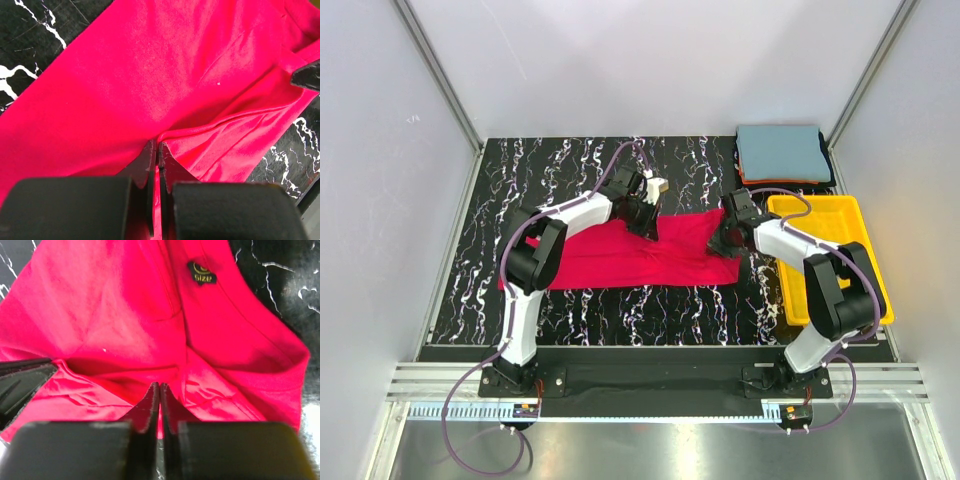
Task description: Fold and stack the t-shirts
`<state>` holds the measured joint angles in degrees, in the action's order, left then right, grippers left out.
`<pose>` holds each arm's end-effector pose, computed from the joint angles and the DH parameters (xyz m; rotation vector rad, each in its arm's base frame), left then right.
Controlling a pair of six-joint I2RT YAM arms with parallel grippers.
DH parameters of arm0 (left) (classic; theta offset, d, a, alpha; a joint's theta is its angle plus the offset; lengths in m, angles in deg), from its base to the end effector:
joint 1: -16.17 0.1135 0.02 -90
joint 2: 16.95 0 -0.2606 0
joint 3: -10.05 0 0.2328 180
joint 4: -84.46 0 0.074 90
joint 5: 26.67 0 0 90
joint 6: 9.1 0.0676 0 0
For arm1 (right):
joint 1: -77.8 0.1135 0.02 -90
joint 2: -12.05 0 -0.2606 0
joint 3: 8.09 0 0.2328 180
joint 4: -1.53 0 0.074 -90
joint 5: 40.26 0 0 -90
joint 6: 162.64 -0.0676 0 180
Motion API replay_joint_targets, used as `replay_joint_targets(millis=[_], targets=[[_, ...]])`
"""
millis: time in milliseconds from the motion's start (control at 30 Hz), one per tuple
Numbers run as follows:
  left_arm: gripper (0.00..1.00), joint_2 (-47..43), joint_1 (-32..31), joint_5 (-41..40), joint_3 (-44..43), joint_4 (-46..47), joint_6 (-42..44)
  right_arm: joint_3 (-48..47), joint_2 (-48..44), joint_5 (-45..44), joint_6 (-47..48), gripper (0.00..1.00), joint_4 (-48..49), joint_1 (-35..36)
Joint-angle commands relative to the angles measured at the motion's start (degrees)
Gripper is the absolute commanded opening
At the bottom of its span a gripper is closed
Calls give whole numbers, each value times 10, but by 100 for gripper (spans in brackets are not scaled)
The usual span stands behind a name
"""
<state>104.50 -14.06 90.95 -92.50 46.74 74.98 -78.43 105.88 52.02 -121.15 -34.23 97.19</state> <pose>0.3729 -0.2536 0.1486 0.7371 2.5094 -0.8521 0.3041 0.1099 0.1591 0.6599 2.5991 0.4561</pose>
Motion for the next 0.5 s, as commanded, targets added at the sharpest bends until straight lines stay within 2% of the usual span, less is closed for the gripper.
replay_joint_targets(millis=[0,167,467], targets=[[0,-38,4,2,-2,25,-8,-29,10,-19,7,0,10,-3],[0,-39,4,4,8,41,-21,-45,20,-43,16,0,10,-3],[0,-50,4,-38,37,75,-43,-71,36,-72,32,0,11,-7]])
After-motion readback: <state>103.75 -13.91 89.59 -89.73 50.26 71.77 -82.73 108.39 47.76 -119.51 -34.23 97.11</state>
